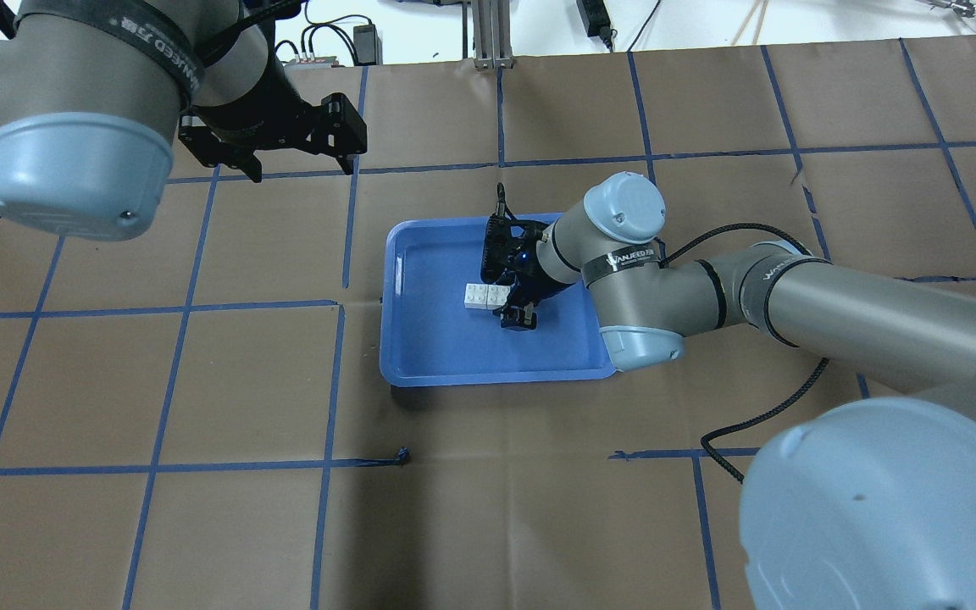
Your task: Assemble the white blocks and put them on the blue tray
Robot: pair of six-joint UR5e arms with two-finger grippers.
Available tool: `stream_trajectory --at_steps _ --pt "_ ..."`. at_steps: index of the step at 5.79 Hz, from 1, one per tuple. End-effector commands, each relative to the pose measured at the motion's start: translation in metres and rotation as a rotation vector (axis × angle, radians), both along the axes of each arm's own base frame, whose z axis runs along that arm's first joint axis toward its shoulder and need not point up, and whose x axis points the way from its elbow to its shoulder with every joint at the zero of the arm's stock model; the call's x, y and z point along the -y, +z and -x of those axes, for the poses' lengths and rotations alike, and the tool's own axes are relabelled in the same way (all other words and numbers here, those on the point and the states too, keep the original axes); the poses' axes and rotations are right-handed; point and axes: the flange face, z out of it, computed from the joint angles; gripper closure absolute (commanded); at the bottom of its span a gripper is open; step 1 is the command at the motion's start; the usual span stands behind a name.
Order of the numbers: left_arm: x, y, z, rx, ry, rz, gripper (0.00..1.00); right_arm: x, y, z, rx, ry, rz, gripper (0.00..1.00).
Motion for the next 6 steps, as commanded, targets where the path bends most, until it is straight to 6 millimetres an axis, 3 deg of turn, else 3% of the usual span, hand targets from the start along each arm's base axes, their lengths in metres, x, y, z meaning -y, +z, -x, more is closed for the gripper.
stream_trajectory --at_steps 1,2,4,6 --pt "0.001 0.007 -0.020 -0.001 0.035 0.002 0.01 0.001 0.001 0.001 0.001 -0.006 0.000 0.05" --pt "0.004 0.009 -0.025 -0.053 0.042 0.003 0.01 0.001 0.004 0.001 0.003 -0.027 -0.003 0.01" --pt "0.000 0.008 -0.021 -0.044 0.026 0.001 0.01 0.030 0.037 -0.002 0.012 -0.100 0.018 0.00" --pt "-0.014 0.013 -0.021 -0.037 0.026 -0.045 0.01 0.034 0.077 0.008 -0.015 -0.127 -0.069 0.00"
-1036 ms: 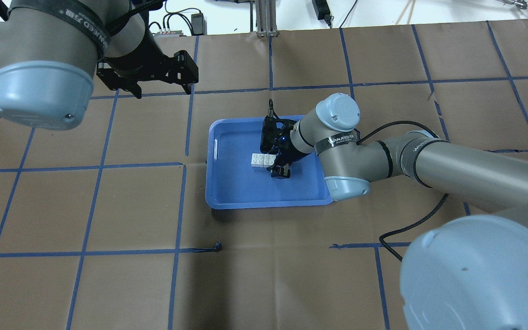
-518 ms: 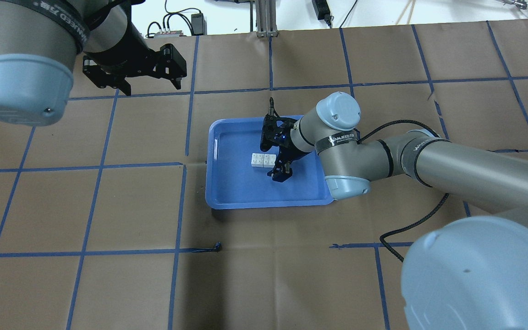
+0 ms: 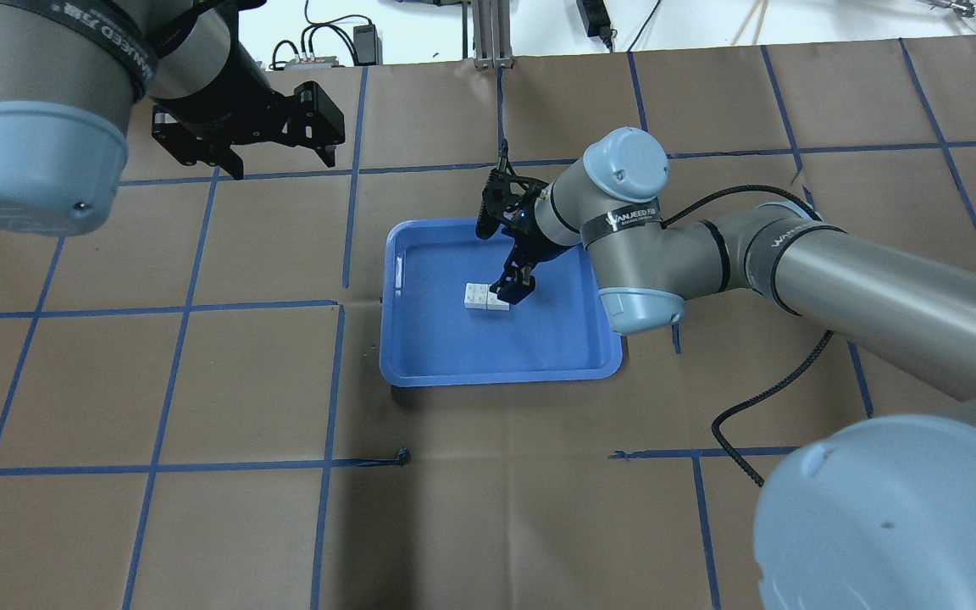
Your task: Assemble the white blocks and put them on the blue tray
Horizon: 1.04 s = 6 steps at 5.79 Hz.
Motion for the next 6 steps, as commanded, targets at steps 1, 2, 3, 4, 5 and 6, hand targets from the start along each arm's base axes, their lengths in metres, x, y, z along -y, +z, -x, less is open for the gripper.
stream_trajectory --at_steps 1,2,3,4,5,6 --pt "-0.010 0.005 -0.005 0.003 0.017 -0.040 0.01 0.010 0.049 0.025 -0.069 -0.054 -0.086 0.00" --pt "-0.007 0.000 -0.003 -0.004 0.014 -0.045 0.01 0.021 0.080 0.050 -0.086 -0.108 -0.150 0.00" --pt "-0.006 0.001 -0.003 -0.001 0.013 -0.042 0.01 0.026 0.114 0.079 -0.151 -0.168 -0.209 0.00" --pt "-0.007 0.001 -0.004 -0.002 0.016 -0.041 0.01 0.030 0.140 0.102 -0.204 -0.292 -0.264 0.00" --pt "-0.007 0.002 -0.002 -0.011 0.014 -0.037 0.01 0.033 0.154 0.125 -0.279 -0.424 -0.297 0.00" --pt "-0.007 0.003 -0.003 -0.012 0.017 -0.034 0.01 0.026 0.181 0.143 -0.309 -0.671 -0.354 0.00"
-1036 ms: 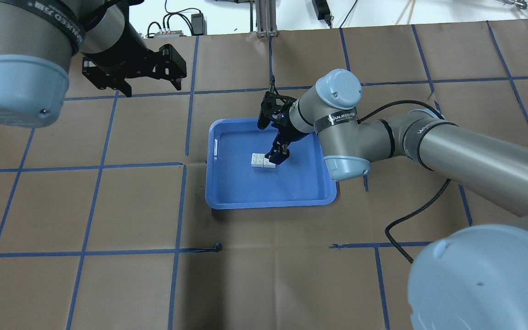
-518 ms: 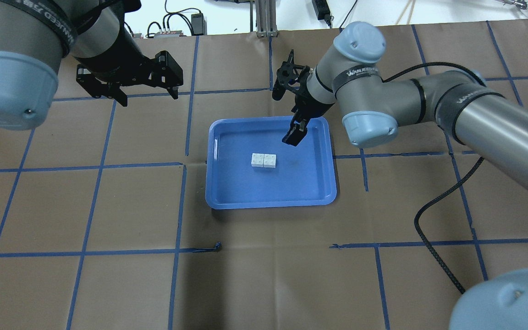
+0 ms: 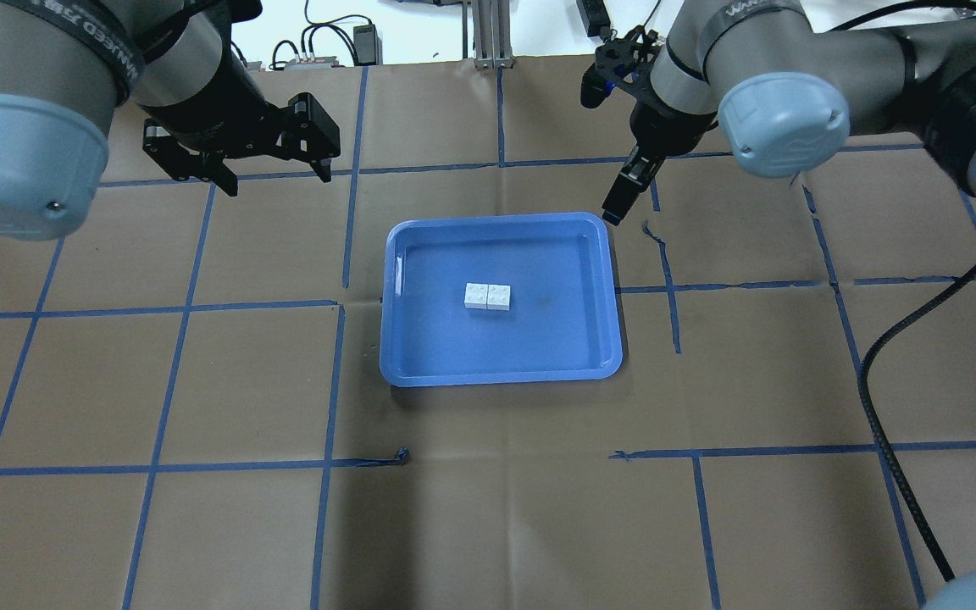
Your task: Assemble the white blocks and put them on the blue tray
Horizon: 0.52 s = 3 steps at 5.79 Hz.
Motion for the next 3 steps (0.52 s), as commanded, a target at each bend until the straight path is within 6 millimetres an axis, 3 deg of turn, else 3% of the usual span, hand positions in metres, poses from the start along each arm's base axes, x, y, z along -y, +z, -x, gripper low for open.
stream_trajectory --at_steps 1,2,3 --pt "-0.003 0.003 -0.001 -0.001 0.001 0.008 0.01 -0.022 0.051 0.037 -0.117 -0.403 -0.087 0.00" --pt "-0.004 0.001 0.002 0.005 -0.004 0.007 0.01 -0.043 0.081 0.058 -0.190 -0.601 -0.127 0.00" --pt "-0.005 0.005 0.001 0.006 -0.004 0.015 0.01 -0.061 0.113 0.059 -0.202 -0.767 -0.113 0.00"
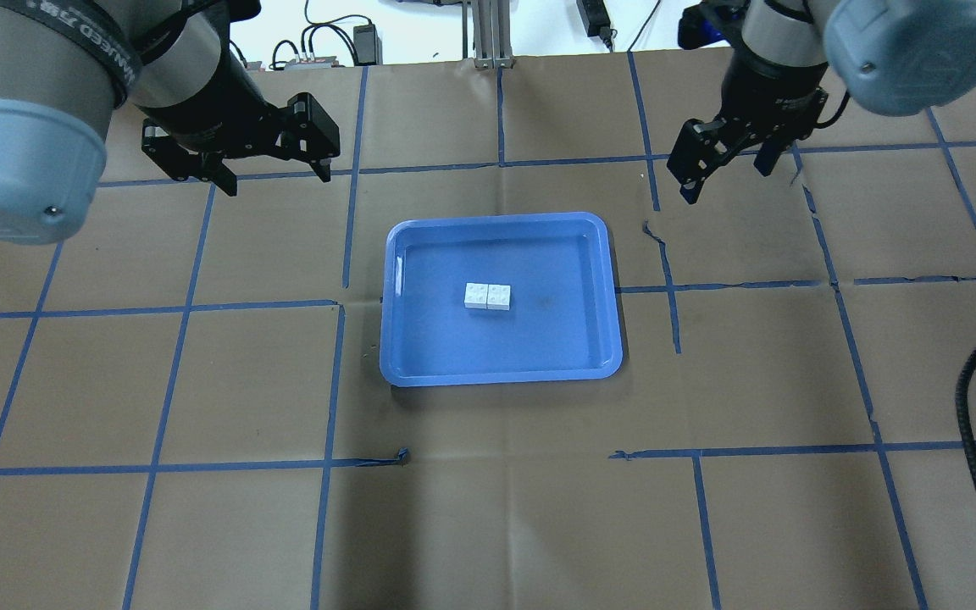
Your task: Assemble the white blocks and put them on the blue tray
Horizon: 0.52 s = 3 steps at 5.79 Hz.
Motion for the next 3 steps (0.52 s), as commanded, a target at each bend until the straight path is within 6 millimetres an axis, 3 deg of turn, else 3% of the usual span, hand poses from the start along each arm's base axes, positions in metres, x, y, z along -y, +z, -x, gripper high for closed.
stream_trajectory --at_steps 1,3 --pt "0.001 0.002 0.000 0.000 0.001 0.031 0.01 -0.042 0.054 0.000 -0.044 -0.349 0.027 0.00" --pt "-0.009 0.002 -0.001 0.004 -0.003 0.049 0.01 -0.052 0.058 -0.028 -0.037 -0.354 0.037 0.00"
